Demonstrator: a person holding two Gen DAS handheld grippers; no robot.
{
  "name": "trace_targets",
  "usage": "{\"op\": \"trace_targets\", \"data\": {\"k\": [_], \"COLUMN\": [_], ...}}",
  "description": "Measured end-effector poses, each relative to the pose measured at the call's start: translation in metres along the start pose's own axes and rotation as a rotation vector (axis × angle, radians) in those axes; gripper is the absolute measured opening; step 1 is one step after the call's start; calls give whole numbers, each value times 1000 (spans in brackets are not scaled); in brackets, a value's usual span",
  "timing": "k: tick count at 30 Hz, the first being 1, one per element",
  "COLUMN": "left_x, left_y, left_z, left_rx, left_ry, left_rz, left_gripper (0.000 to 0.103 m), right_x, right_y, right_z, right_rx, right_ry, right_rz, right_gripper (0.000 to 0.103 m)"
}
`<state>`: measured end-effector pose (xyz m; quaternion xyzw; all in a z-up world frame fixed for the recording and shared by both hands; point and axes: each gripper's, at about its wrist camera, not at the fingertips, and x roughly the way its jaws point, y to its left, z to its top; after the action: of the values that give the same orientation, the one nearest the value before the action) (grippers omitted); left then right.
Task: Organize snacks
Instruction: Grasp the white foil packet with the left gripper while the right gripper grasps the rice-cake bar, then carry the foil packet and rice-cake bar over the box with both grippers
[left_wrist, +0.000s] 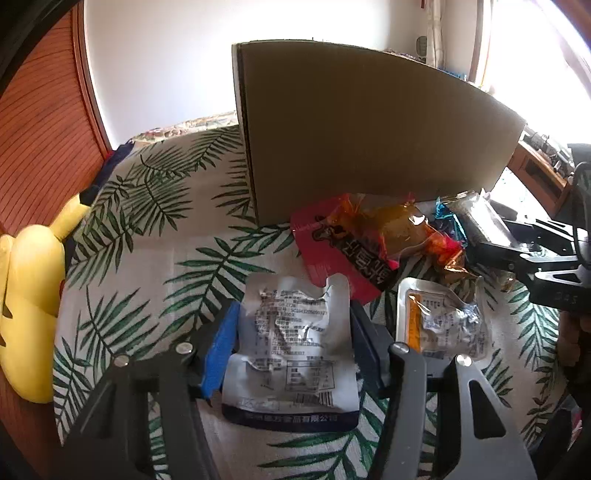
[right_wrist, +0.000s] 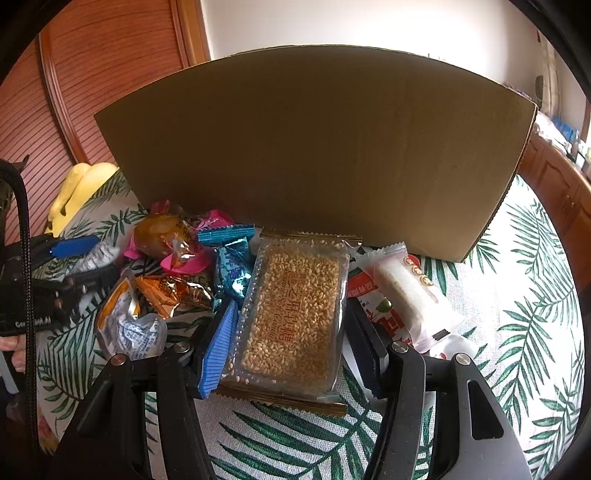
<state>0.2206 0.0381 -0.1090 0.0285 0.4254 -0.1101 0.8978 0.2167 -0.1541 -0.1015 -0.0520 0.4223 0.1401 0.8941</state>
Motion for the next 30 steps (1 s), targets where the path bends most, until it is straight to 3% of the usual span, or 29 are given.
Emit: {"op": "trace_targets", "data": {"k": [11,13,16,30], "left_x": [-20,-25,-32,-53], "left_y": [2,3,1,-18], "left_z": [-13,-15,-16,-2], "left_rx": [-46,-54,-56,-51], "left_ry": [-47,-63,-87,-169], "left_rz": [-50,-56,-58,-124], "left_gripper": [58,58,58,58], "right_x": [4,4,4,-31], "right_y": [7,10,11,7], "right_z": [1,1,0,-10], "right_rx": [-19,-30,-41,-31], "right_ry": [7,8,6,-65], "right_rz": [-23,-33,-33,-23], "right_gripper": [60,51,46,45]}}
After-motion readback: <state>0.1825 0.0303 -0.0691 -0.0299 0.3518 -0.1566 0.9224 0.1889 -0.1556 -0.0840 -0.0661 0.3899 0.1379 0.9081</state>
